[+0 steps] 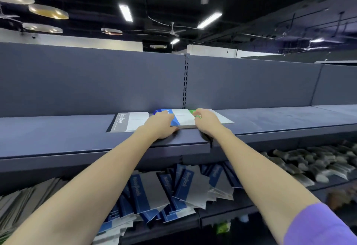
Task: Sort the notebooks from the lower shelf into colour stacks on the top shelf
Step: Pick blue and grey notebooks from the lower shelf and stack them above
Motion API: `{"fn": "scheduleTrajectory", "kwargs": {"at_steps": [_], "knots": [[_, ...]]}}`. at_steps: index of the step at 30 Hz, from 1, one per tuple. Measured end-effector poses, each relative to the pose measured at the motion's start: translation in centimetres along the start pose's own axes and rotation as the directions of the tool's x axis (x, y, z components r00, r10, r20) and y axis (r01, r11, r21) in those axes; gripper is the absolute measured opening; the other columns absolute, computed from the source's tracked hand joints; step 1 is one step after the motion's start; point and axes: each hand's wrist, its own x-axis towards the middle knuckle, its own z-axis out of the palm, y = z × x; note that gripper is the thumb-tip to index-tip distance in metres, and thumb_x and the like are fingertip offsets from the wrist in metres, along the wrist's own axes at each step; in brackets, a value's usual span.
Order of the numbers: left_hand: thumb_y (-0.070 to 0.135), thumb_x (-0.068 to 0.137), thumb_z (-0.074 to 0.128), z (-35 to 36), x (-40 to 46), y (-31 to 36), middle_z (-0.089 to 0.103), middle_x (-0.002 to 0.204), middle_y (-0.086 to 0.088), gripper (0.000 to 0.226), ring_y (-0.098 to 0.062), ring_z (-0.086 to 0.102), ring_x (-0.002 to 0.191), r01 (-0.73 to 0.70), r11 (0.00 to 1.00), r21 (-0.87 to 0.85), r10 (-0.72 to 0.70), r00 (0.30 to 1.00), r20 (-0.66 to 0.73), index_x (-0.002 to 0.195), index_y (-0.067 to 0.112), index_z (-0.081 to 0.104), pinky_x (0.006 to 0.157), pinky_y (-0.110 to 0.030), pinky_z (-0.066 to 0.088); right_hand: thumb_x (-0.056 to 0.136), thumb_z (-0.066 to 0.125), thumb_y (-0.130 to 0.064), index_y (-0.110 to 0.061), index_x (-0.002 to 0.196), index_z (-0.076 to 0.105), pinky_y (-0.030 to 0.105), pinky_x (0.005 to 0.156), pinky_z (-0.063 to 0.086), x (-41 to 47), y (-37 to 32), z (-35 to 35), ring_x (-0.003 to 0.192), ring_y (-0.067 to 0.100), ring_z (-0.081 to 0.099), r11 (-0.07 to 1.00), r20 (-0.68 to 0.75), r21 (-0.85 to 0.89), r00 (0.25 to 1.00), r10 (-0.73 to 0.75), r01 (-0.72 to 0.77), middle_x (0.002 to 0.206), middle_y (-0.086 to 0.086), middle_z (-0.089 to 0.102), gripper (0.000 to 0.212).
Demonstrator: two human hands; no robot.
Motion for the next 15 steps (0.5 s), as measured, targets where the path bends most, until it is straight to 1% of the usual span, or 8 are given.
{"fn": "scheduleTrajectory", "kwargs": {"at_steps": [2, 4, 6, 7, 9, 11, 13, 15], "knots": [[0.038, 0.097, 0.05, -0.7, -0.4, 1.8, 0.053, 0.123, -0.002, 0.032, -0.026, 0.053, 0.1, -0.05, 0.999, -0.021, 0.049, 0.998, -0.026, 0.122, 0.019, 0.057, 0.082, -0.038, 0.047, 0.093, 0.042, -0.009, -0.011, 0.116, 0.065, 0.034, 0.089, 0.044, -1.4, 0.6, -1.0, 0.112, 0.028, 0.056, 1.0, -0.071, -0.026, 0.997, 0.007, -0.009, 0.121, 0.009, 0.065, 0.032], [0.036, 0.097, 0.05, -1.3, -1.2, 3.7, 0.056, 0.123, 0.001, 0.032, -0.024, 0.056, 0.105, -0.124, 0.991, -0.047, 0.122, 0.991, -0.05, 0.123, 0.019, 0.058, 0.079, -0.035, 0.045, 0.093, 0.045, -0.01, -0.01, 0.107, 0.066, 0.036, 0.086, 0.048, -3.2, 1.0, -1.3, 0.102, 0.028, 0.059, 1.0, -0.12, -0.021, 0.993, -0.013, 0.011, 0.109, 0.009, 0.066, 0.025], [0.037, 0.097, 0.05, -1.4, -2.0, 5.1, 0.061, 0.118, 0.002, 0.03, -0.024, 0.057, 0.104, -0.18, 0.981, -0.065, 0.179, 0.983, -0.031, 0.116, 0.017, 0.061, 0.076, -0.033, 0.044, 0.096, 0.049, -0.019, -0.013, 0.099, 0.066, 0.038, 0.084, 0.05, -5.2, 1.5, -0.7, 0.095, 0.027, 0.06, 0.998, -0.112, -0.016, 0.992, -0.06, 0.058, 0.102, 0.005, 0.067, 0.018], [0.039, 0.096, 0.049, -1.1, -2.5, 5.4, 0.062, 0.112, 0.001, 0.029, -0.024, 0.058, 0.102, -0.199, 0.978, -0.07, 0.199, 0.98, -0.002, 0.111, 0.017, 0.062, 0.076, -0.033, 0.045, 0.097, 0.05, -0.026, -0.016, 0.096, 0.066, 0.039, 0.084, 0.05, -6.1, 1.8, -0.2, 0.094, 0.026, 0.059, 0.995, -0.1, -0.044, 0.991, -0.094, 0.09, 0.098, 0.003, 0.067, 0.019], [0.046, 0.095, 0.049, -0.5, -3.4, 5.3, 0.06, 0.103, 0.002, 0.03, -0.023, 0.057, 0.099, -0.226, 0.972, -0.066, 0.231, 0.97, 0.071, 0.103, 0.019, 0.061, 0.08, -0.036, 0.049, 0.099, 0.048, -0.037, -0.02, 0.093, 0.066, 0.042, 0.085, 0.048, -7.7, 2.5, 0.8, 0.093, 0.024, 0.057, 0.976, -0.101, -0.143, 0.978, -0.181, 0.165, 0.095, 0.0, 0.067, 0.025], [0.052, 0.095, 0.049, -0.2, -4.0, 4.3, 0.057, 0.105, 0.002, 0.035, -0.021, 0.056, 0.098, -0.236, 0.97, -0.054, 0.24, 0.965, 0.103, 0.105, 0.02, 0.06, 0.085, -0.039, 0.05, 0.102, 0.043, -0.04, -0.02, 0.101, 0.067, 0.043, 0.09, 0.045, -8.4, 3.0, 1.5, 0.099, 0.023, 0.055, 0.96, -0.127, -0.186, 0.964, -0.233, 0.207, 0.103, -0.001, 0.066, 0.032], [0.058, 0.093, 0.05, -0.1, -4.5, 3.1, 0.058, 0.111, 0.004, 0.042, -0.021, 0.057, 0.101, -0.242, 0.969, -0.054, 0.246, 0.965, 0.089, 0.112, 0.022, 0.06, 0.087, -0.042, 0.051, 0.105, 0.036, -0.042, -0.017, 0.111, 0.067, 0.042, 0.094, 0.042, -8.4, 2.9, 2.0, 0.107, 0.023, 0.055, 0.957, -0.152, -0.208, 0.96, -0.237, 0.203, 0.114, 0.001, 0.066, 0.041], [0.063, 0.092, 0.05, 0.2, -5.0, 2.3, 0.059, 0.113, 0.006, 0.046, -0.02, 0.058, 0.102, -0.251, 0.967, -0.041, 0.253, 0.966, 0.054, 0.114, 0.024, 0.06, 0.086, -0.042, 0.052, 0.1, 0.02, -0.049, -0.016, 0.11, 0.067, 0.041, 0.094, 0.043, -8.1, 2.7, 2.4, 0.107, 0.025, 0.057, 0.948, -0.188, -0.258, 0.952, -0.24, 0.188, 0.113, 0.001, 0.066, 0.058]]}}
